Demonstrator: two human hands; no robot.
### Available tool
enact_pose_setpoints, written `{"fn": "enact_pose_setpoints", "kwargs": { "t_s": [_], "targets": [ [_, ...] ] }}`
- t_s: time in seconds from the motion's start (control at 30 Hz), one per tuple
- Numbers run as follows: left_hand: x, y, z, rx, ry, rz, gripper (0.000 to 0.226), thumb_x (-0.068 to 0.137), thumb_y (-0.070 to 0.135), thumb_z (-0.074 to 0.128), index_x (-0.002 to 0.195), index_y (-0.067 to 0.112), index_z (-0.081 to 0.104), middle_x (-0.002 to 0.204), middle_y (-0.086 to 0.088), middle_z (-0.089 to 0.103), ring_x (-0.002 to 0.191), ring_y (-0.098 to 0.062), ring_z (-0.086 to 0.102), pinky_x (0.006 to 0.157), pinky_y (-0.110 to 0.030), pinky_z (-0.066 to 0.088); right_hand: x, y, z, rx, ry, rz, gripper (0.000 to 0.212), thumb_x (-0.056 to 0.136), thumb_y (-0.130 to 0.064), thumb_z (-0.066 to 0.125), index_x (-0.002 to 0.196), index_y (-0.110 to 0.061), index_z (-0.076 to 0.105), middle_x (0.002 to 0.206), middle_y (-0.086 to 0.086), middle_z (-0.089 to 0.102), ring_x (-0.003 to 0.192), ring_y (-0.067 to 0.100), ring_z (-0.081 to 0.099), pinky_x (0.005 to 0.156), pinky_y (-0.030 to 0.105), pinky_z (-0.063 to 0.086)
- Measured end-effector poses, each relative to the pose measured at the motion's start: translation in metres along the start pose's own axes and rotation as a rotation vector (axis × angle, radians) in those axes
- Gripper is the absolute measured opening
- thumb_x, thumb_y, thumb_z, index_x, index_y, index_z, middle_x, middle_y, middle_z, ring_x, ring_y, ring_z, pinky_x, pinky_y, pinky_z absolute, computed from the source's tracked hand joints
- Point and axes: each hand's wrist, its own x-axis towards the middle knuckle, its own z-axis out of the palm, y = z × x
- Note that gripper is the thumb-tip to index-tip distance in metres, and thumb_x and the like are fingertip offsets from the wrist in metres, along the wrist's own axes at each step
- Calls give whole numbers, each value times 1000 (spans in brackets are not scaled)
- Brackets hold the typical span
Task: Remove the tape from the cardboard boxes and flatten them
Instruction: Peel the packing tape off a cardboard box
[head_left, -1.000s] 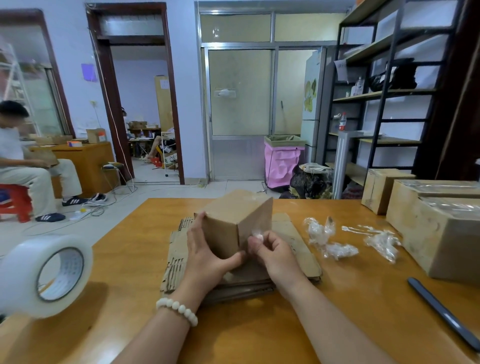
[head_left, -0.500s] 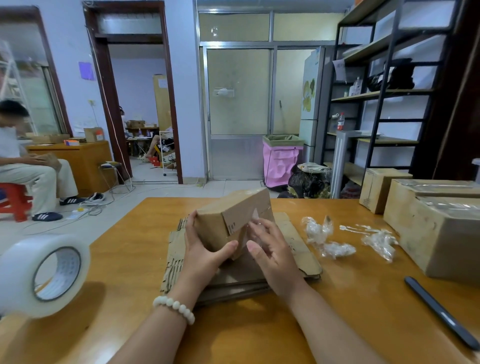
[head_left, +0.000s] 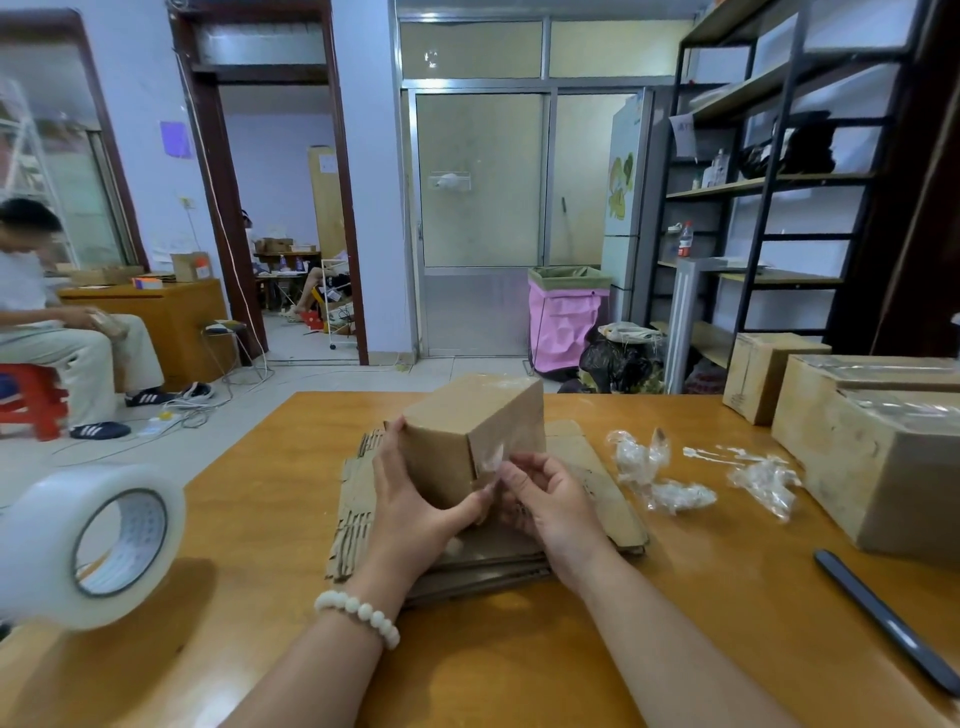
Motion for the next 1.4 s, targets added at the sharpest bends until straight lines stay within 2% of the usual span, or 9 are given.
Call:
{"fn": "enact_pose_setpoints", "kwargs": {
  "t_s": [0.13, 0.27, 0.47, 0.57, 0.7, 1.0, 1.2, 1.3, 1.4],
  "targets": [
    [-2, -1, 0, 41, 1, 48, 122, 56, 44, 91, 144, 43, 7, 142, 11, 18, 129, -2, 21, 103, -29, 30, -1, 1, 0, -57, 5, 6, 53, 66, -43, 69, 109, -15, 59, 104, 8, 68, 94, 18, 67, 79, 34, 57],
    [-3, -1, 0, 98, -8, 90, 121, 48, 68, 78, 143, 44, 7, 147, 7, 19, 132, -9, 24, 103, -32, 33, -1, 0, -1, -72, -31, 39, 30, 81, -33, 66, 103, -12, 63, 103, 7, 69, 97, 18, 67, 83, 34, 57],
    [0, -1, -4, -26, -12, 18, 112, 46, 61, 77, 134, 63, 8, 141, 18, 20, 135, -12, 27, 109, -40, 37, 3, 2, -3, -28, -56, 59, 13, 94, -15, 55, 103, -7, 60, 104, 10, 69, 97, 20, 68, 88, 36, 55],
    [2, 2, -6, -111, -31, -52, 110, 47, 50, 81, 128, 68, 9, 149, 9, 23, 137, -20, 32, 109, -46, 39, 5, 2, -4, -133, -45, 2, 19, 94, -14, 56, 108, -2, 55, 106, 18, 66, 95, 28, 66, 88, 43, 55],
    [1, 4, -6, -148, -47, -85, 108, 44, 57, 77, 128, 68, 11, 152, 4, 25, 137, -21, 33, 110, -49, 39, 6, 1, -6, -218, -63, -43, 13, 91, -6, 56, 100, 0, 50, 105, 19, 64, 95, 25, 66, 85, 45, 56],
    [4, 4, -8, -237, -77, -151, 109, 44, 57, 72, 136, 56, 13, 145, -5, 36, 130, -23, 40, 104, -42, 43, 2, -3, -6, -351, -60, -175, 12, 87, 1, 56, 88, -1, 44, 78, 12, 47, 66, 19, 53, 58, 26, 53],
    [3, 2, -6, -177, -113, -132, 112, 46, 60, 72, 139, 57, 10, 152, 3, 26, 137, -21, 32, 112, -47, 36, 4, -13, -20, -525, -186, -79, 11, 90, -2, 51, 90, -2, 40, 78, 11, 43, 57, 19, 49, 49, 24, 46],
    [4, 1, -7, -192, -107, -137, 115, 47, 60, 68, 146, 49, 11, 150, 4, 28, 134, -18, 34, 105, -35, 41, 4, -20, -29, -532, -205, -78, 12, 89, 2, 49, 85, -3, 38, 74, 11, 41, 49, 10, 48, 46, 22, 43],
    [5, 2, -6, -235, -80, -137, 115, 51, 53, 71, 149, 42, 11, 142, 5, 33, 128, -14, 36, 86, -15, 41, 3, -15, -26, -537, -69, -149, 19, 89, -1, 52, 80, -13, 39, 70, 6, 44, 51, 10, 49, 50, 24, 45]
  ]
}}
